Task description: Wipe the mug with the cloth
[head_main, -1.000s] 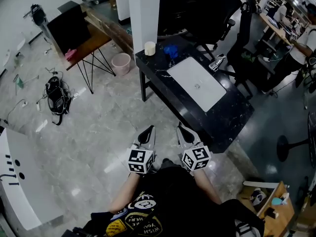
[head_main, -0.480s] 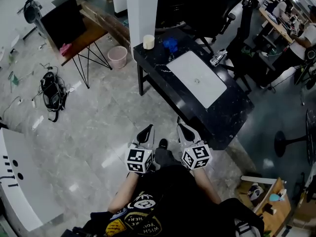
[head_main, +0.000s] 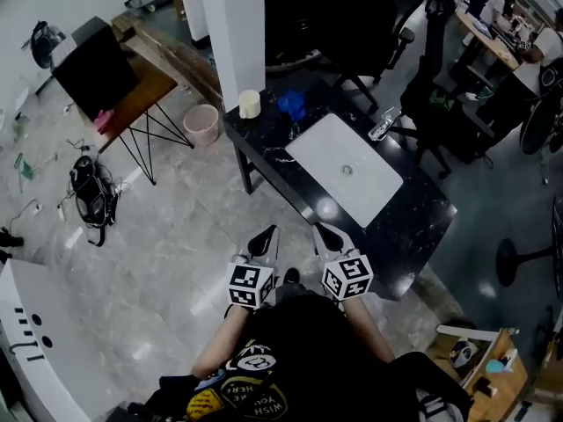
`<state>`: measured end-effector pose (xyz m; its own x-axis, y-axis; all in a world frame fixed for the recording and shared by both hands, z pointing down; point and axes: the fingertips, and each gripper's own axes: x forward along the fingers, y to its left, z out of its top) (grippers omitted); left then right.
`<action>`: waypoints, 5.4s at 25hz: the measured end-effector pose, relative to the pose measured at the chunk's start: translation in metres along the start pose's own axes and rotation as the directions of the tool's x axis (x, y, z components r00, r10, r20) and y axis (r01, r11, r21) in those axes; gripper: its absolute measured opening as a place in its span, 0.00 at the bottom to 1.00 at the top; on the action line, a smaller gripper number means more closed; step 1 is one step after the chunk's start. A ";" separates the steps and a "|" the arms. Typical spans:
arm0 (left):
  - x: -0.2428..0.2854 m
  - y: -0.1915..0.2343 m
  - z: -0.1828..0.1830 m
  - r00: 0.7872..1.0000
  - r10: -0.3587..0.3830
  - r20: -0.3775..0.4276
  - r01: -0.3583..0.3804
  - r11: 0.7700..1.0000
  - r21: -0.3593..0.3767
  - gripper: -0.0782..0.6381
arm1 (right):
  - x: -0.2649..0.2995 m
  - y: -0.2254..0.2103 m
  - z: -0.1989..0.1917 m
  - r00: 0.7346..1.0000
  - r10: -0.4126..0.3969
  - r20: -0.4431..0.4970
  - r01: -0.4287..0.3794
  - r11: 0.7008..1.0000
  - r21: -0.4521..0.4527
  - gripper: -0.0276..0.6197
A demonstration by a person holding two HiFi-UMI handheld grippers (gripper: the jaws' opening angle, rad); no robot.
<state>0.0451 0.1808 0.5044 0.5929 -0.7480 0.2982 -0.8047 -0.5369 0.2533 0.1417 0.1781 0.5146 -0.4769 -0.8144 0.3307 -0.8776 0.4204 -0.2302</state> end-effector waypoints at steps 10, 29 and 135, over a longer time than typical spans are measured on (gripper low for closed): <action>0.080 0.062 0.031 0.998 0.050 -0.026 -0.049 0.999 0.021 0.11 | 0.107 -0.046 0.014 0.992 0.088 -0.088 -0.087 0.996 0.011 0.05; 0.219 0.307 0.108 0.996 -0.073 -0.051 0.070 0.996 -0.049 0.11 | 0.423 -0.189 0.080 0.977 -0.177 -0.116 0.190 0.976 0.111 0.13; 0.318 0.418 0.035 0.941 0.272 -0.201 -0.321 0.906 -0.276 0.11 | 0.522 -0.226 0.016 0.950 -0.092 -0.300 0.025 0.975 -0.219 0.43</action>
<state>-0.1034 -0.2951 0.6733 0.3452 -0.7714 0.5345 -0.9112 -0.1392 0.3876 0.0916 -0.3486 0.7251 -0.3868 -0.6922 0.6093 -0.8786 0.4772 -0.0156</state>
